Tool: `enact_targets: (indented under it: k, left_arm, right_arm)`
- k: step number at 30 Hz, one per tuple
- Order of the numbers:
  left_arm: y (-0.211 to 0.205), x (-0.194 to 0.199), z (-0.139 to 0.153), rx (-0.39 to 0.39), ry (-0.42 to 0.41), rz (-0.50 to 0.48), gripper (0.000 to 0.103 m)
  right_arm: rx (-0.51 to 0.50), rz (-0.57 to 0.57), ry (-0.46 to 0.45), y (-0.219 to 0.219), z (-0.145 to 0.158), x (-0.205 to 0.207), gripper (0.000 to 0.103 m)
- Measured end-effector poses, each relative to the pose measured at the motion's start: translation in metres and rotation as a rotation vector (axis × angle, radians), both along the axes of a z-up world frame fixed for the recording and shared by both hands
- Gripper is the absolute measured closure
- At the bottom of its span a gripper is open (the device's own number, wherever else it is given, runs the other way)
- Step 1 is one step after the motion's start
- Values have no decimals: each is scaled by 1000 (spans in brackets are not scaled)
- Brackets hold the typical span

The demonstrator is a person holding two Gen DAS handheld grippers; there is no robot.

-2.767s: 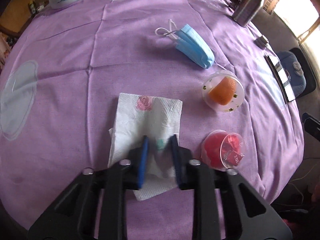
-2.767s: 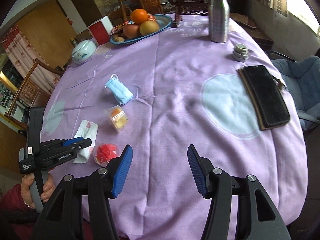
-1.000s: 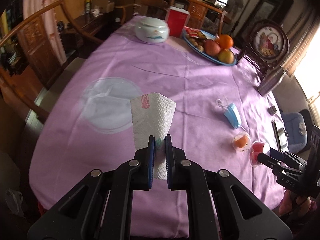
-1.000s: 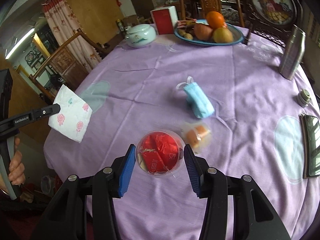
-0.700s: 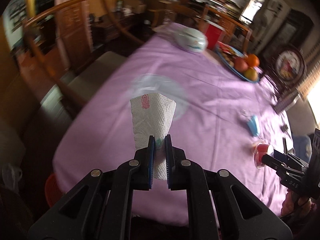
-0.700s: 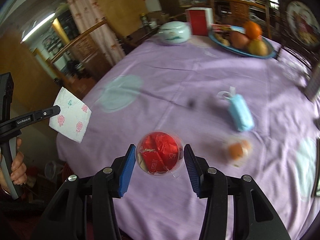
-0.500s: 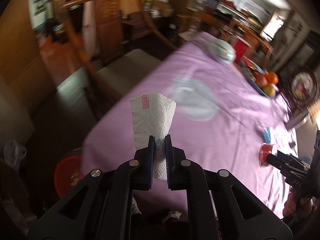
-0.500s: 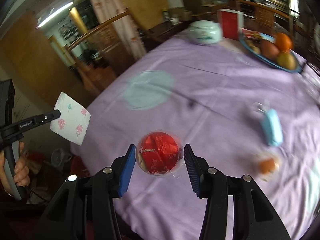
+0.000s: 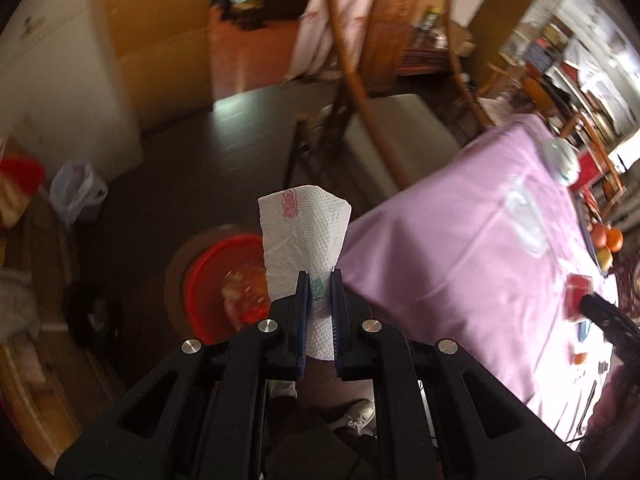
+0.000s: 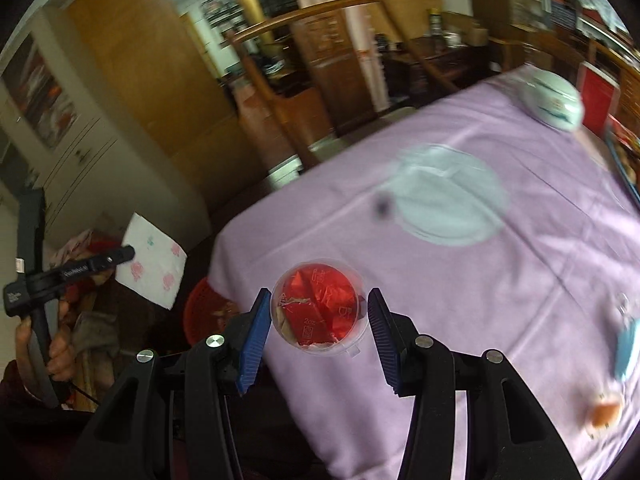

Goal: Collect trash
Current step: 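Carry the tissue and cup with both tools over the red basket, then open both tools to drop the tissue and cup into the basket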

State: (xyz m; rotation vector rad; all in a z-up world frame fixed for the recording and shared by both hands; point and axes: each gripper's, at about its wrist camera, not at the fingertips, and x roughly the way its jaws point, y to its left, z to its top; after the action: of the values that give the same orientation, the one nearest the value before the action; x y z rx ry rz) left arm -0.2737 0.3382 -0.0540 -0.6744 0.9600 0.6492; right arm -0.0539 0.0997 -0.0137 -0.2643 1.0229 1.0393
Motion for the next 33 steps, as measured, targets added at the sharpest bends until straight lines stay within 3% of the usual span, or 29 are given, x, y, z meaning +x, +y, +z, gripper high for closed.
enact_targets:
  k: [9,16,23,33]
  left_arm:
    - [33,-24,-36,-83,41,68,92]
    - [42,-18,-59,-114,70,77,89]
    - [51,-21,-67,-145,72,102,57]
    - [58,-41,-45,-104,49,156,46]
  right_arm:
    - [-60,28,-2,25,-1,-8,55]
    - [-86,39,-15,39,0,-12,55]
    - [-80,48,-17,51,4,-14,55]
    - [-91,159,2,87,-1,-32,54]
